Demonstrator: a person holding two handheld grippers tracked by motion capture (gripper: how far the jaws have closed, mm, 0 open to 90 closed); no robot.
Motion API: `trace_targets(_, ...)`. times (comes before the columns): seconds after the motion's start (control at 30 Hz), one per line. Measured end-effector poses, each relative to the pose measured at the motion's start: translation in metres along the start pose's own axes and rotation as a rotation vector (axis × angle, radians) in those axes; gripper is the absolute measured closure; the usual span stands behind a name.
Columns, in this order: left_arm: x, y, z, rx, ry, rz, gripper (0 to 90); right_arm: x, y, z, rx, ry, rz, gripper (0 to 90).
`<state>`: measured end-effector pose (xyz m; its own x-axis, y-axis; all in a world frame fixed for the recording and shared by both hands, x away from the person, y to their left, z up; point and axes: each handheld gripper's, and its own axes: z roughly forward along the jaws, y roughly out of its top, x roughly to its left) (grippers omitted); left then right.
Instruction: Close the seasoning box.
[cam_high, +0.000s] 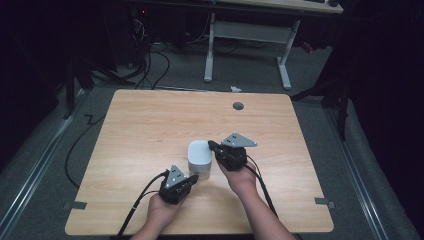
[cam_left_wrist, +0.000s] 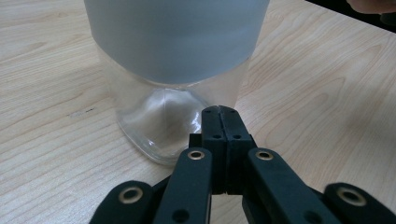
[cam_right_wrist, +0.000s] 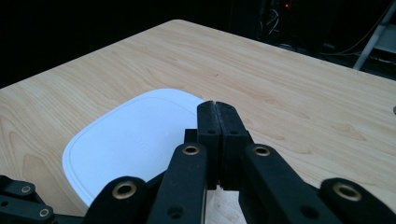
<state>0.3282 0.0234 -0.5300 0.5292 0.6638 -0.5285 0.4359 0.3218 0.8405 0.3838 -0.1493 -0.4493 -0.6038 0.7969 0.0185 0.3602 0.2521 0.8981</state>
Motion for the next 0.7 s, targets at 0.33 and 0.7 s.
trace_targets(0.33, -0.001, 0.011, -0.015, -0.009, -0.005, 0.021, 88.4, -0.007, 0.002, -0.008, -0.015, -0.009, 0.014, 89.0)
trace_targets(0.7, 0.04, 0.031, -0.042, -0.004, 0.131, 0.148, 73.6, -0.027, -0.013, -0.017, 0.017, -0.062, 0.044, 76.3)
